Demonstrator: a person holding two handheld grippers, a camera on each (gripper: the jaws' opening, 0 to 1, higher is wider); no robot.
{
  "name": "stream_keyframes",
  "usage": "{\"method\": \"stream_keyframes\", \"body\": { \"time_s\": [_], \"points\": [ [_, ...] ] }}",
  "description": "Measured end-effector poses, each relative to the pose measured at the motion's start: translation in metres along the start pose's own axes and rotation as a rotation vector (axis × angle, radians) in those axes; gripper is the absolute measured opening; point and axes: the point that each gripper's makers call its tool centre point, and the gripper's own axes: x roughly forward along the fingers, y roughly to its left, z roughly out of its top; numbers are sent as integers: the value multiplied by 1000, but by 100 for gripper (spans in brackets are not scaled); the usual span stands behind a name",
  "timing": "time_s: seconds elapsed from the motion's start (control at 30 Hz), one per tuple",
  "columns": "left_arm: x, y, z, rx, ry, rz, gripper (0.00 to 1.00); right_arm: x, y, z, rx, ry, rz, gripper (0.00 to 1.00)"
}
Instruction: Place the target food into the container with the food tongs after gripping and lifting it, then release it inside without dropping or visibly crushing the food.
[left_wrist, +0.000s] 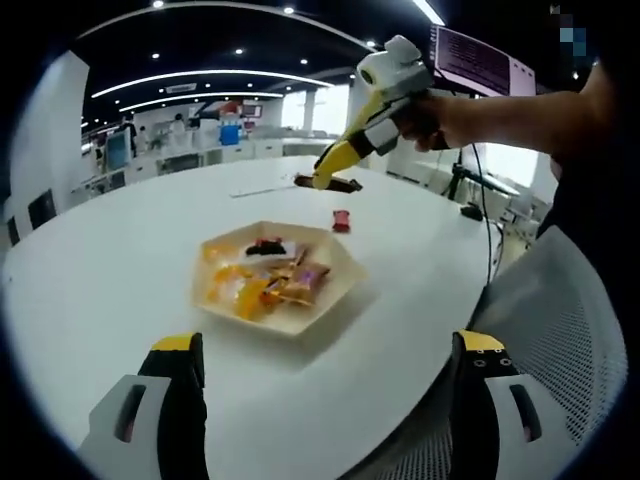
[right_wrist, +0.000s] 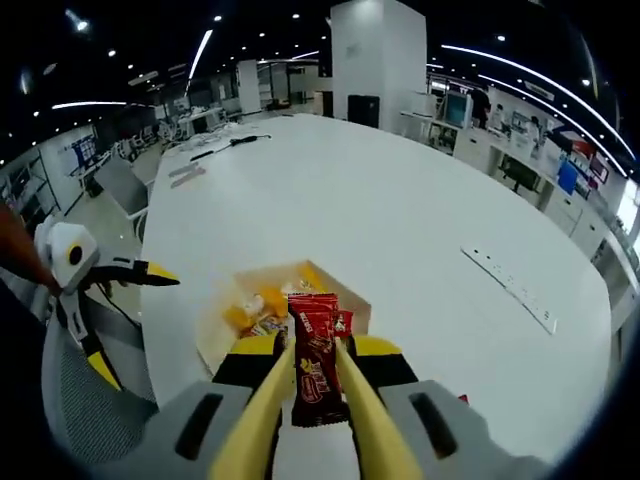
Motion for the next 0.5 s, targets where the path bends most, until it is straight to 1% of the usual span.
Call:
{"method": "stream_keyframes", "body": {
  "time_s": [0.03,0.17,0.23,0.33,0.37,0.5],
  "points": [
    [-1,-3,3,-8,-15,-25,99,2,5,1,-13,2,8,24],
    [-4,-1,1,-18,-8,-20,100,5,16,3,-34,4,27,24],
    [-5,-3,1,12,-8,-25,99,5,22,5,-41,3,40,24],
    [-4,-8,-3,53,7,-41,99,5,29,8,-51,-1,53,24],
    [-2,-9,-6,78,17,-44,99,5,30,9,-56,-1,54,24],
    [0,-13,-6,102,19,-55,99,6,35,11,-64,-3,64,24]
  ]
}}
